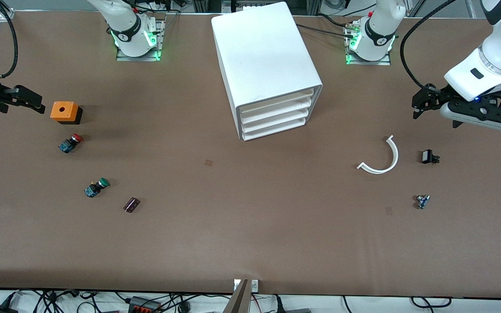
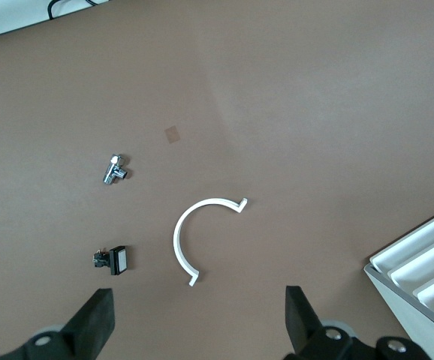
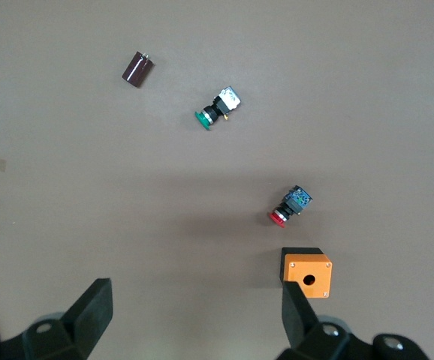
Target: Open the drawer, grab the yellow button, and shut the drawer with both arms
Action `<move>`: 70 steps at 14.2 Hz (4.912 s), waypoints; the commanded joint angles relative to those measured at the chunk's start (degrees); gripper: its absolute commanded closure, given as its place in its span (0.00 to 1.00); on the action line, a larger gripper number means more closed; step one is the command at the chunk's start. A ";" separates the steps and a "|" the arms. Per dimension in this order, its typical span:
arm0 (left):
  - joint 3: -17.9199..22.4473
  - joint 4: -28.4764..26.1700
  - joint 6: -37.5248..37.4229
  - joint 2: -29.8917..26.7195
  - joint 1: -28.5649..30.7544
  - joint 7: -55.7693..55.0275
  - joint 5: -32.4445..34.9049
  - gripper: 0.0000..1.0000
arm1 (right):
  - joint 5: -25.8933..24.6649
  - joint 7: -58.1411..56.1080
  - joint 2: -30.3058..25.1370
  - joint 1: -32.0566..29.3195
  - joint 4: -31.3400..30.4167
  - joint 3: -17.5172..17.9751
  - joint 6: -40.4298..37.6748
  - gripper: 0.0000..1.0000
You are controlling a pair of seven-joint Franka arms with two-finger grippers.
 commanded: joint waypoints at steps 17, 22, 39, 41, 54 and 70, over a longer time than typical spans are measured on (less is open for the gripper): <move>0.37 1.70 -1.12 1.22 0.39 -0.26 0.50 0.00 | 1.03 -0.77 1.66 3.53 0.09 0.96 0.29 0.00; 0.37 1.61 -1.12 1.31 0.57 -0.26 0.50 0.00 | 3.41 -0.24 3.50 6.78 1.58 0.96 0.46 0.00; 0.37 1.70 -1.38 1.22 0.48 -0.26 0.59 0.00 | 7.45 0.28 10.00 17.06 6.42 0.87 2.92 0.00; 0.37 1.70 -1.38 1.22 0.48 -0.26 0.59 0.00 | 7.54 0.37 10.63 17.86 7.12 0.87 3.53 0.00; 0.19 1.70 -1.73 1.40 0.48 0.17 0.42 0.00 | 12.17 0.37 12.56 19.97 7.65 0.87 7.49 0.00; -1.82 1.26 -9.20 13.61 -4.18 1.40 -33.84 0.00 | 13.25 0.46 13.79 19.97 9.06 0.78 8.46 0.00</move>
